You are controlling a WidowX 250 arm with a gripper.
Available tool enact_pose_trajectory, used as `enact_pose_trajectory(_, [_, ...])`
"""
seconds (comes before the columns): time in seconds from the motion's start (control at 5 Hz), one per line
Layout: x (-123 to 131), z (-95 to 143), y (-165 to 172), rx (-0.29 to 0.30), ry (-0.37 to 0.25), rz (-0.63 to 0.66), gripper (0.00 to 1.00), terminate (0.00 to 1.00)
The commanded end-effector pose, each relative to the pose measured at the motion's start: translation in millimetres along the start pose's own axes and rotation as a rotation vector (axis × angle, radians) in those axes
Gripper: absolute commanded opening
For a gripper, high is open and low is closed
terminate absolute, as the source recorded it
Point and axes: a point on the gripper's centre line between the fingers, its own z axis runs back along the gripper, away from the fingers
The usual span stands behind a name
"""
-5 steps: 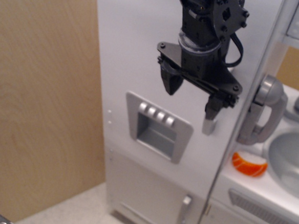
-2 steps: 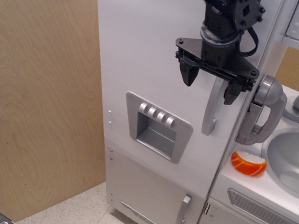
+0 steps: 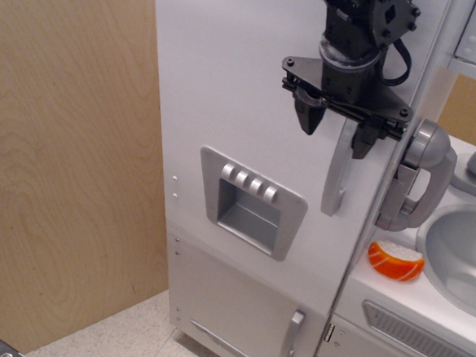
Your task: Open fridge
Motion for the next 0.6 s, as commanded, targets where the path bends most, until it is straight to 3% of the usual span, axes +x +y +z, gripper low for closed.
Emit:
enact_pose_trajectory(0.0, [11, 8, 7, 0.012, -0.065, 0.031, 0.00, 0.00])
enact_pose_trajectory(0.4, [-17, 20, 18, 0.008, -0.043, -0.015, 0.00, 0.00])
